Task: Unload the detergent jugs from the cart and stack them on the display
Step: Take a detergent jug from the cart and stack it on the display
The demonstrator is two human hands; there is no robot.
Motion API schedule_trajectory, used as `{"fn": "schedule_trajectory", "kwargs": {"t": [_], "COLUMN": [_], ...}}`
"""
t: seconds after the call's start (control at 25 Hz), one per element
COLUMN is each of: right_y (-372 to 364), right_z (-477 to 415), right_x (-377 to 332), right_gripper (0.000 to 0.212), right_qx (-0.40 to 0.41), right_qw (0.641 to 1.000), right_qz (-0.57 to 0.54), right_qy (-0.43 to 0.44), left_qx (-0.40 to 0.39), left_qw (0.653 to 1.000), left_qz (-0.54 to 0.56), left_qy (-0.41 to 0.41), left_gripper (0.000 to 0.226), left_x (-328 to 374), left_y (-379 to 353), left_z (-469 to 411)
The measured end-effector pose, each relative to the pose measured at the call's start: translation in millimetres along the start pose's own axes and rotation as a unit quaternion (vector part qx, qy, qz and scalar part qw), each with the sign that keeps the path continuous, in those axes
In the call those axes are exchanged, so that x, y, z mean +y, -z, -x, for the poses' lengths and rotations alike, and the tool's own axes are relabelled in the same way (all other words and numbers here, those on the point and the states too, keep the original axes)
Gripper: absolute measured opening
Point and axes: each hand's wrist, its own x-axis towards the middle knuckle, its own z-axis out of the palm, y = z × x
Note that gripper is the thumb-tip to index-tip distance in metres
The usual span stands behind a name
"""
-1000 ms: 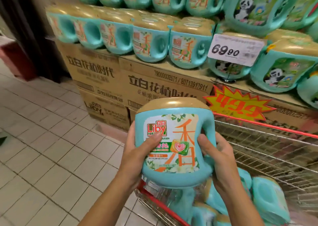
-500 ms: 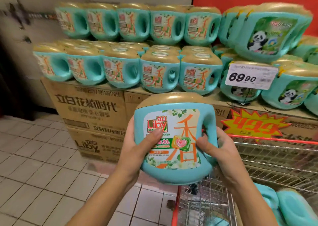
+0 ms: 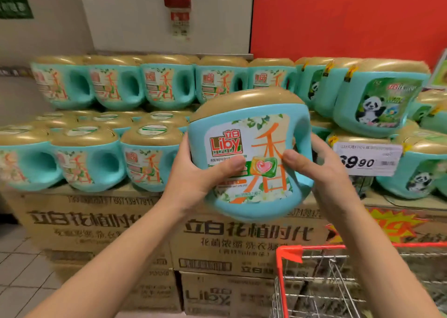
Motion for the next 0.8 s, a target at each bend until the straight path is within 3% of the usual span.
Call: {"fn": "schedule_trajectory", "kwargs": {"t": [0.2,0.36,0.6,0.8], "right_y": [-11,-20,-20,1], "right_z": [-59,-90,-132,-179], "right_x": [-15,-4,17,41], "right_gripper": [0.062,0.069,0.070,0.086], "right_qx": [0.065,0.115,0.159,0.176], "right_qw": [0.992,0.982,0.970,0.963], "right_qz": [0.092,0.139,0.173,0.198], "right_qy": [0.064,0.051,0.057,0.043], "left_qx": [-0.020,-0.016,-0.055,-0.078], "left_qw": [0.996,0.990,0.991,0.985], "left_qz": [-0.002,-0.020,-0.046,-0.105], "left_qy": [-0.086,-0.138,-0.115,-0.113], "left_gripper": [0.080,0.093,0.111,0.118], "left_x": [14,2,-17,-33], "left_y": [9,11,6,-11], "left_z": [-85,-138,-203,-248]}}
